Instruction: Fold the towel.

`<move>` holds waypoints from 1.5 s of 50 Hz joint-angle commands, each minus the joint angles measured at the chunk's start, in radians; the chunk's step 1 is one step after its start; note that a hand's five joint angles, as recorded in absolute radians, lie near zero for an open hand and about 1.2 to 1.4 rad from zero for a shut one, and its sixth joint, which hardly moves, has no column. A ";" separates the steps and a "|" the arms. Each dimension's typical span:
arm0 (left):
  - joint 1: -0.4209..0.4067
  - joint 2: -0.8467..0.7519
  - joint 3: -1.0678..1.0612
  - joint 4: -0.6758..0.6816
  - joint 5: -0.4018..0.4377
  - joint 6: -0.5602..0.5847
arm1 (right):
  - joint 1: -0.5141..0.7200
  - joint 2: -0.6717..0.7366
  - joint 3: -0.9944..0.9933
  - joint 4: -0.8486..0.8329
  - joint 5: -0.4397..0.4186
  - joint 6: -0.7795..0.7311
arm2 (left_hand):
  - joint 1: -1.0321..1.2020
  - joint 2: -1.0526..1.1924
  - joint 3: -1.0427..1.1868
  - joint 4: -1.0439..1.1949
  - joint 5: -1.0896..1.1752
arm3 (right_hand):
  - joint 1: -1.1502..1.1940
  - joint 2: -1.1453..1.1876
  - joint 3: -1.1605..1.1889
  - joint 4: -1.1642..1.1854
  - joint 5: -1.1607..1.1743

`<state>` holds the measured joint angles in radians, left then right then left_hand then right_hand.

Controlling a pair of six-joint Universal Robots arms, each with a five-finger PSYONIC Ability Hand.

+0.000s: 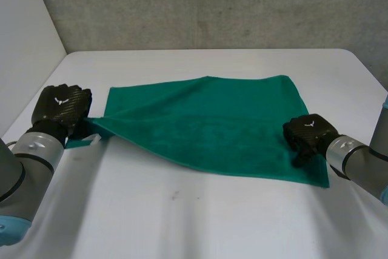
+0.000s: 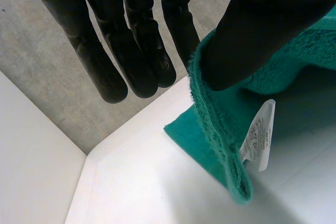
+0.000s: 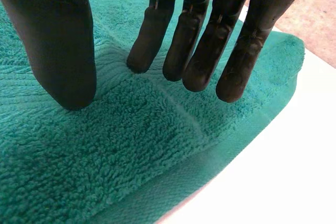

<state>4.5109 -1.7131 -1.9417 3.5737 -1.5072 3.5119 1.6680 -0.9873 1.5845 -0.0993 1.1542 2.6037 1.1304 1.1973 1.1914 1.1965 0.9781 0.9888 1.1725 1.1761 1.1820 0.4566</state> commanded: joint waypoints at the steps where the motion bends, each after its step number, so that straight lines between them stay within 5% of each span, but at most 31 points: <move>1: 0.001 0.019 -0.025 -0.051 -0.004 0.007 | -0.007 -0.019 0.008 0.009 0.033 -0.004 | 0.266 0.199 0.205 0.200 0.244 | 0.407 0.224 0.220 0.214 0.765; 11: 0.057 0.177 -0.095 -0.341 0.001 0.015 | -0.034 -0.177 0.078 0.240 0.070 -0.165 | 0.266 0.199 0.205 0.200 0.244 | 0.407 0.224 0.220 0.214 0.765; 17: 0.080 0.231 -0.111 -0.354 0.012 0.035 | -0.088 -0.266 0.222 0.124 0.033 -0.181 | 0.266 0.199 0.205 0.200 0.244 | -0.394 -0.578 -0.582 -0.588 -0.037; 23: 0.086 0.230 -0.086 -0.345 0.030 0.033 | -0.114 -0.303 0.376 -0.038 -0.011 -0.171 | 0.266 0.199 0.205 0.200 0.244 | -0.628 -0.811 -0.815 -0.821 -0.270; 39: 0.085 0.116 -0.051 -0.222 0.036 0.024 | -0.111 -0.291 0.445 -0.129 -0.027 -0.171 | 0.266 0.199 0.205 0.200 0.244 | -0.279 -0.462 -0.466 -0.472 0.079; 75: 0.077 0.081 -0.039 -0.216 0.036 0.022 | -0.103 -0.180 0.316 -0.143 -0.025 -0.171 | 0.266 0.199 0.205 0.200 0.244 | -0.129 -0.312 -0.316 -0.322 0.229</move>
<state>4.5925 -1.6321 -1.9794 3.3585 -1.4700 3.5344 1.5612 -1.1681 1.9176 -0.2426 1.1293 2.4327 1.1304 1.1973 1.1914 1.1966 0.9781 0.6394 0.7431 0.7466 0.7473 0.4453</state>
